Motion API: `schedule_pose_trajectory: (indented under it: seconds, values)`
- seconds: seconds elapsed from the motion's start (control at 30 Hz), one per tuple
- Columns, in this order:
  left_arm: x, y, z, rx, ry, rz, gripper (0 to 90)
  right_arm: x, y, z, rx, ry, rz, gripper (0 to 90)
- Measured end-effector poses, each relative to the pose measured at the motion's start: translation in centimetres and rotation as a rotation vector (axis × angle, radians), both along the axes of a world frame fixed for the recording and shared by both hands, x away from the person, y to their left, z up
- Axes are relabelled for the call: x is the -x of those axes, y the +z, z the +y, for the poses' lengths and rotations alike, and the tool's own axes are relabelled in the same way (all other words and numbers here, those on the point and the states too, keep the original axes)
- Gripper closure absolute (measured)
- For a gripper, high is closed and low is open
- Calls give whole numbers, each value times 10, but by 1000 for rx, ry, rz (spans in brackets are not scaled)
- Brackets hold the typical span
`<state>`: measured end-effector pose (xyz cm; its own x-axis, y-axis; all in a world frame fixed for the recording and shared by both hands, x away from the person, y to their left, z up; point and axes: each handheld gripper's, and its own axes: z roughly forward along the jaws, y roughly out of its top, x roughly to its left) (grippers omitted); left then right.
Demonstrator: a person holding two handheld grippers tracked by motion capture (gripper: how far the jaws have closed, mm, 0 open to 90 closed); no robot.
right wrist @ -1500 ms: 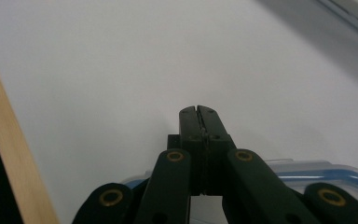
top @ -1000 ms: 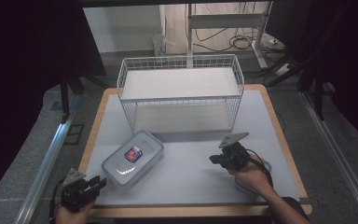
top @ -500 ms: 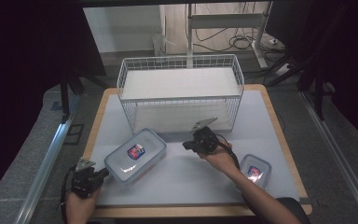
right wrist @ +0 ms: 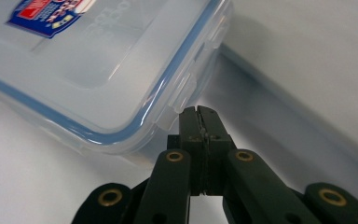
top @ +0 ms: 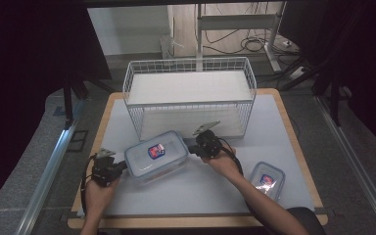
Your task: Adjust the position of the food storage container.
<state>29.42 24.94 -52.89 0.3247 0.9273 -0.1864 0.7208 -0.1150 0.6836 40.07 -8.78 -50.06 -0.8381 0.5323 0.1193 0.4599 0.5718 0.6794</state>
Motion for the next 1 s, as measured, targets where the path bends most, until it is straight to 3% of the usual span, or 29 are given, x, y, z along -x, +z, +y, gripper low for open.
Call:
schedule_pose_trajectory:
  seconds: [0.03, 0.07, 0.1, 0.27, 0.37, 0.4, 0.47, 0.53, 0.6, 0.73, 0.9, 0.97, 1.0]
  values:
    - [-6, 1, -11, -15, -31, 2, 900, 4, -1, -11, 7, -14, 18, 892]
    - [-6, 1, -11, -15, -31, 2, 900, 4, -1, -11, 7, -14, 18, 892]
    - [-10, 2, -19, -34, -45, -1, 900, 9, -1, -23, 9, -30, 16, 892]
    - [-18, 5, -50, -37, -127, 13, 900, 21, 3, -54, 27, -60, 23, 892]
    - [-19, 5, -61, -36, -150, 14, 900, 27, 6, -65, 36, -68, 29, 891]
    - [-19, 6, -67, -33, -172, 18, 900, 36, 12, -74, 63, -62, 5, 891]
    - [-18, 8, -72, -16, -185, 13, 900, 43, 13, -81, 76, -67, 5, 891]
    - [-18, 9, -75, -18, -193, 15, 900, 46, 13, -84, 78, -65, 11, 891]
    - [-15, 10, -80, -24, -210, 23, 900, 53, 10, -93, 66, -58, 49, 890]
    - [-7, 9, -86, -36, -225, 28, 900, 61, 12, -98, 86, -61, 36, 890]
    - [-9, 11, -90, -60, -238, 11, 899, 62, 13, -103, 79, -64, 48, 886]
    - [-7, 14, -86, -48, -233, -9, 864, 72, 18, -110, 80, -54, 45, 885]
    - [-4, 17, -80, -11, -219, -24, 859, 76, 19, -113, 95, -54, 37, 885]
